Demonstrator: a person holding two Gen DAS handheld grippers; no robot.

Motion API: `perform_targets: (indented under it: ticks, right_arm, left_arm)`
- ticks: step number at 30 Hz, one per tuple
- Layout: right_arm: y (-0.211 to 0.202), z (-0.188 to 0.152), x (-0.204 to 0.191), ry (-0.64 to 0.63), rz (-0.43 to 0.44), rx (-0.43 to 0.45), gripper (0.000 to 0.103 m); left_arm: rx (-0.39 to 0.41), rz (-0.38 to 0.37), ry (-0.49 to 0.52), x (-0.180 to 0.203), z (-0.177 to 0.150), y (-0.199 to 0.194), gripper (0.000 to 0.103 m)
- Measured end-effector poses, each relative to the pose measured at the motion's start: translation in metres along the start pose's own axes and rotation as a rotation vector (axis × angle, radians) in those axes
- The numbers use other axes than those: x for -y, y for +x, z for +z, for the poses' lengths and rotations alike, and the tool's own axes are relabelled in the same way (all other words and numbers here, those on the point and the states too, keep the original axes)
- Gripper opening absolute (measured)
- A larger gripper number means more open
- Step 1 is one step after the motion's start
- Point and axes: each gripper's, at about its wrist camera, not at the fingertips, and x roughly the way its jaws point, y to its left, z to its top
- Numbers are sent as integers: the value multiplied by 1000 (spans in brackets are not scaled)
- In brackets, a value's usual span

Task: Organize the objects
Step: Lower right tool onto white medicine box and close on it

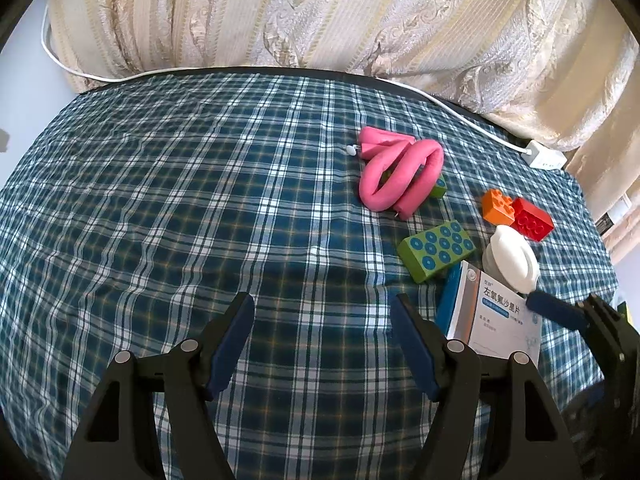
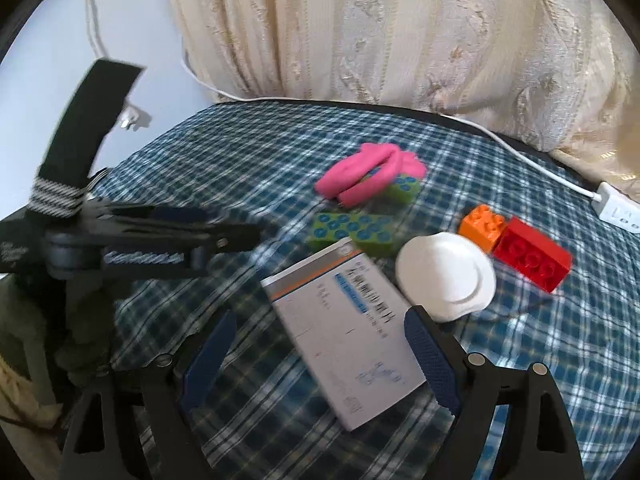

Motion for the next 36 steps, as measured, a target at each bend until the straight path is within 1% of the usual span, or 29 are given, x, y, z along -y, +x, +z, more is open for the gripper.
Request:
perform_targets:
  ticks: [2, 7, 10, 14, 17, 22, 26, 30, 33, 36]
  right_arm:
    - [2, 0, 6, 18, -2, 2, 89]
    - [5, 1, 8, 10, -6, -9, 89]
    - [14, 1, 16, 37, 6, -31, 89]
    - [17, 1, 23, 72, 49, -46, 89]
    - [17, 1, 15, 41, 83, -61, 89]
    - [17, -8, -11, -48, 104, -100, 89]
    - [14, -11, -23, -84, 76, -94, 89]
    - [17, -2, -22, -86, 12, -76, 89]
    - [25, 3, -23, -74, 2, -82, 89]
    - [31, 3, -26, -81, -40, -94, 89]
  left_arm:
    - [-1, -1, 2, 0, 0, 0, 72]
    - [-5, -7, 6, 1, -1, -1, 72]
    - [-5, -7, 6, 1, -1, 0, 72]
    - [-7, -5, 0, 1, -1, 0, 72]
    - [-9, -6, -1, 0, -1, 1, 72]
    - [-6, -7, -3, 0, -2, 1, 72]
    - [-8, -7, -2, 1, -2, 0, 72]
    - [-4, -4, 4, 0, -1, -1, 72]
    - [-2, 1, -2, -1, -1, -1, 72]
    - [-4, 6, -8, -4, 0, 0, 72]
